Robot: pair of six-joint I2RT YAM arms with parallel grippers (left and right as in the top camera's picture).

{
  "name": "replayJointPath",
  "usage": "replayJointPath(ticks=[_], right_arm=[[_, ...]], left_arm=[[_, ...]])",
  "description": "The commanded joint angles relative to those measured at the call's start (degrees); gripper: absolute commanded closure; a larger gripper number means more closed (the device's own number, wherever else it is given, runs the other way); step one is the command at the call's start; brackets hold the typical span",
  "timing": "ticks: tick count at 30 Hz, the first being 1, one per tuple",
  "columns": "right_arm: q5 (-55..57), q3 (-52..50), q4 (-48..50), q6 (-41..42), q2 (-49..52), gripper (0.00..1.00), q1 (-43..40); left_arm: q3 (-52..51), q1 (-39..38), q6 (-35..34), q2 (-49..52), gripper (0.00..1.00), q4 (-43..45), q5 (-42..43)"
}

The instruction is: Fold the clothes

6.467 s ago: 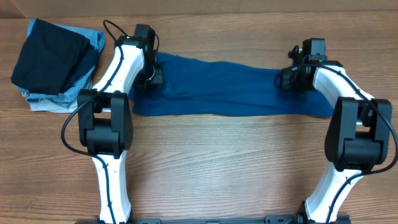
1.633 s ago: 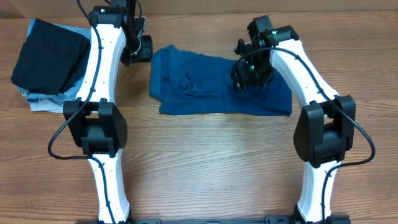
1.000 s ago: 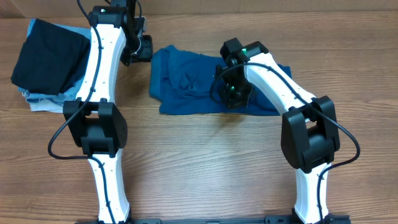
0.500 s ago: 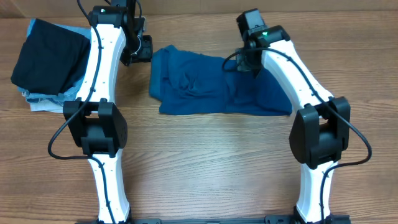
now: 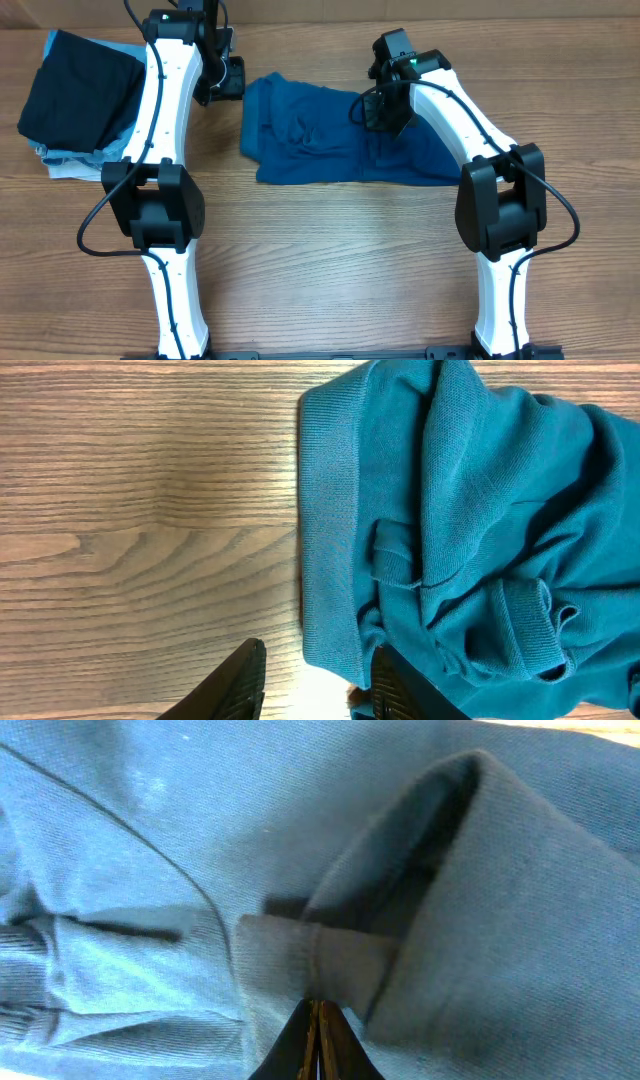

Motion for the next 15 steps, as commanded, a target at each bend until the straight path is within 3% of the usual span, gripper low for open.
replayJointPath(ticks=[1,5,9,13,15], right_arm=[[-6.23,0.24,1.86,-2.75,-0.04,0.96,0.22],[-11.50,6.10,-0.50,-7.69,-0.66,0.93,0.17],[-5.44,11.93,-6.56,-7.63,-4.04,0.91,-1.25],[-1.86,11.89,-16.24,-7.63,-5.14,0.88,-4.15],[0.66,11.80,-18.34,-7.63,-5.14,0.88,-5.09]], left_arm=[[0.70,-0.04,0.68,-0.02,0.62,-0.35,-0.44],[0.70,-0.07,0.68,-0.02,0.60,-0.37,-0.44],[0.70,-0.07,0.66,-0.02,0.55,-0.39,-0.44],[0.70,-0.07,0.66,-0.02,0.30,0.24,-0.42],[0.70,-0.09,0.63,-0.02,0.26,0.66,-0.17]])
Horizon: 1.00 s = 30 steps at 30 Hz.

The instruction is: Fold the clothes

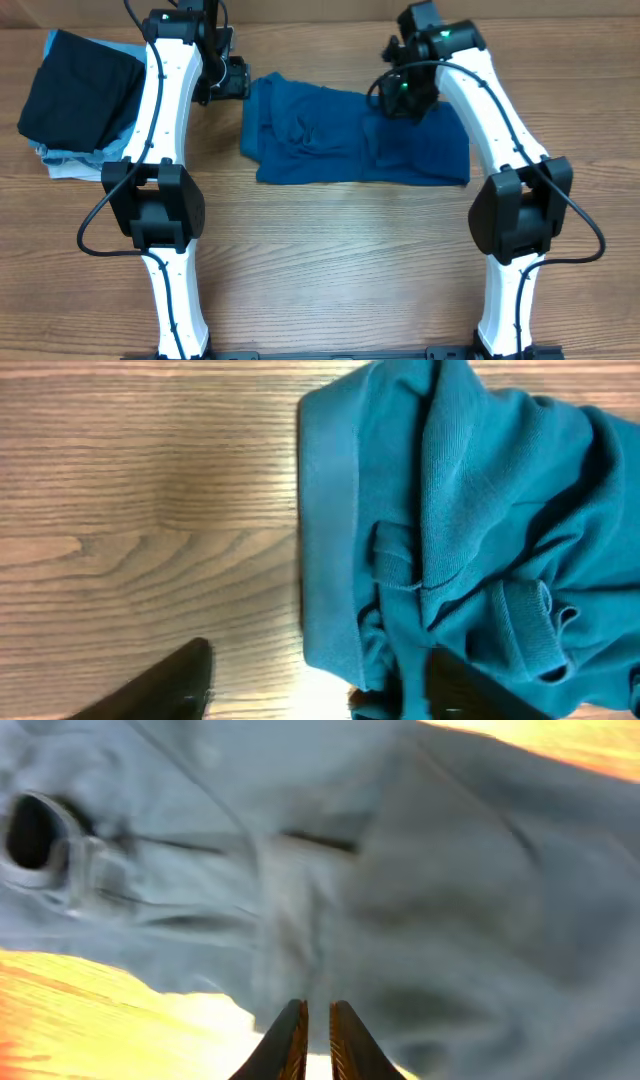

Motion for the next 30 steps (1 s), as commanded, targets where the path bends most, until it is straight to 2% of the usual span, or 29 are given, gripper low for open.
replayJointPath(ticks=[1,6,11,13,15,19,22,26,30], right_arm=[[5.81,0.44,-1.90,-0.22,-2.29,0.88,-1.49],[5.90,-7.13,0.35,-0.20,-2.27,0.89,-1.36],[5.09,-18.40,7.50,-0.02,-2.12,0.89,-1.29],[2.34,-22.58,10.58,-0.28,-2.08,0.89,-0.42],[-6.19,-25.33,12.33,-2.89,-2.08,0.89,1.79],[-6.84,-25.40,13.88,-3.06,-2.08,0.85,5.40],[-1.38,-25.24,14.43,-3.04,-2.10,0.83,5.33],[4.81,-20.76,10.97,-3.04,-2.10,0.79,1.99],[6.54,-20.70,11.56,-3.28,-2.08,0.73,-3.04]], left_arm=[[0.70,-0.11,0.42,-0.02,0.24,0.52,-0.13],[0.70,-0.11,0.42,-0.02,0.23,0.70,-0.13],[0.70,-0.11,0.44,-0.02,0.23,0.81,-0.20],[0.70,-0.11,0.44,-0.02,0.23,0.90,-0.20],[0.70,-0.11,0.44,-0.02,0.23,1.27,-0.17],[0.70,-0.13,0.26,-0.02,0.23,1.27,-0.13],[0.70,-0.13,0.26,-0.02,0.22,1.27,0.00],[0.70,-0.13,0.26,-0.02,0.22,1.27,0.26],[0.70,-0.13,0.24,-0.02,0.21,1.36,0.26]])
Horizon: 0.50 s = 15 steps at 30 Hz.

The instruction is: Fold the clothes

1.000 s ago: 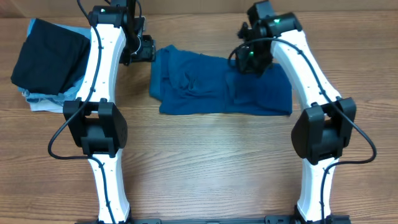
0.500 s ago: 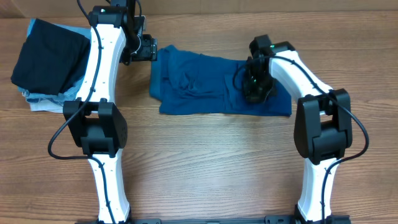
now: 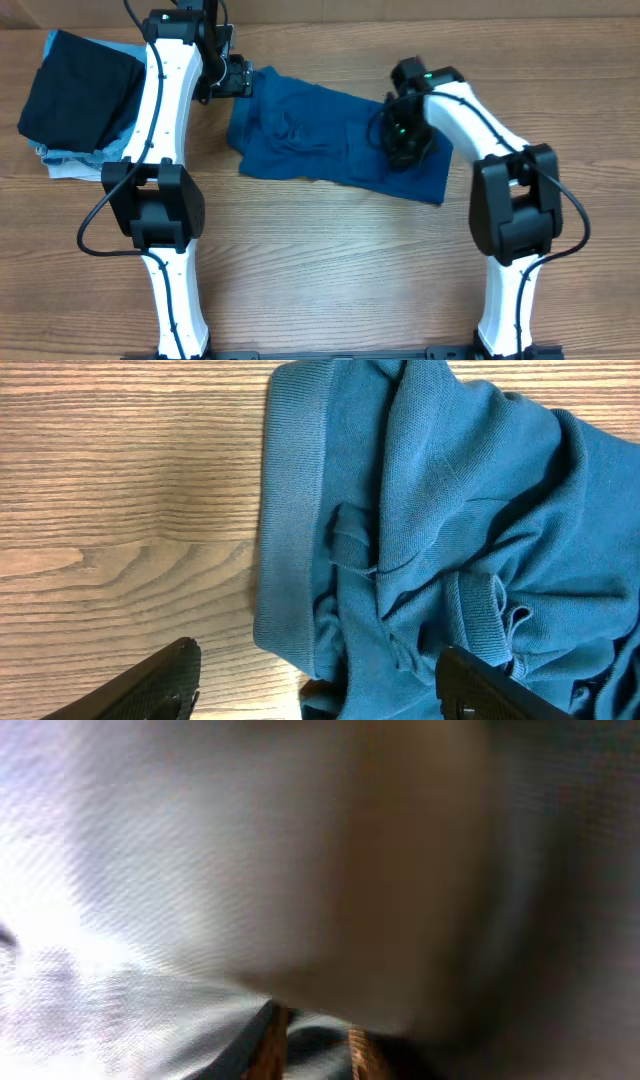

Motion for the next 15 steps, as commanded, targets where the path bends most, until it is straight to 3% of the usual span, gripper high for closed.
replayJointPath(ticks=[1,9,15], right_arm=[[2.97,1.38,1.51,-0.22,-1.64,0.73,-4.22],[2.95,1.36,8.66,-1.70,-1.62,0.69,-8.52],[-7.82,3.61,9.07,-3.61,-1.77,0.64,-10.51]], left_arm=[[0.70,-0.13,0.24,-0.02,0.21,0.35,0.24],[0.70,-1.22,0.24,-0.02,0.21,0.87,1.33],[0.70,-3.13,0.26,-0.02,0.20,1.66,1.31]])
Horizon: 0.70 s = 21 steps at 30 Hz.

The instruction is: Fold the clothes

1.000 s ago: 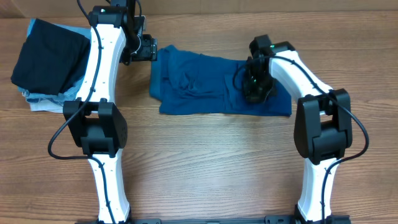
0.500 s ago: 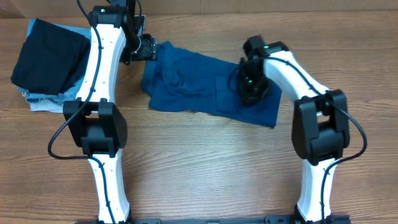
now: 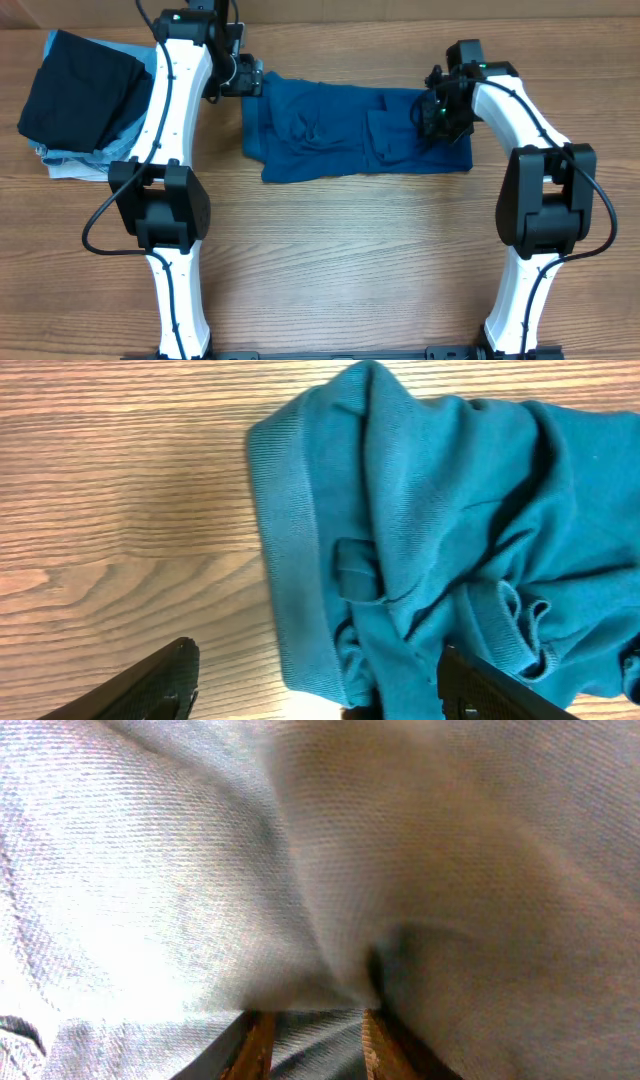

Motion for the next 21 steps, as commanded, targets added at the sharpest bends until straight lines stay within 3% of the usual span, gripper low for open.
replayJointPath(ticks=[1,4,7,11,16,21], right_arm=[[-6.10,5.38,-2.97,-1.07,-1.97,0.62,-0.04],[-9.49,13.20,-8.41,-0.55,-2.29,0.61,0.74],[-9.42,14.21,-7.87,-0.46,-2.27,0.68,2.99],[-7.37,10.51,-0.74,-0.46,-2.27,0.80,6.03],[-7.54,3.41,7.87,-0.46,-2.16,0.80,7.50],[-8.39,1.14,8.41,-0.44,-0.66,0.81,9.94]], left_arm=[[0.70,-0.83,0.24,-0.02,0.20,0.37,1.01],[0.70,-0.83,0.24,-0.02,0.20,0.37,0.98],[0.70,-0.83,0.24,0.00,0.18,1.27,1.01],[0.70,-0.83,0.24,0.00,0.15,1.53,1.01],[0.70,-0.85,0.28,0.00,0.14,1.03,1.01],[0.68,-0.83,0.28,0.00,0.14,1.20,0.98]])
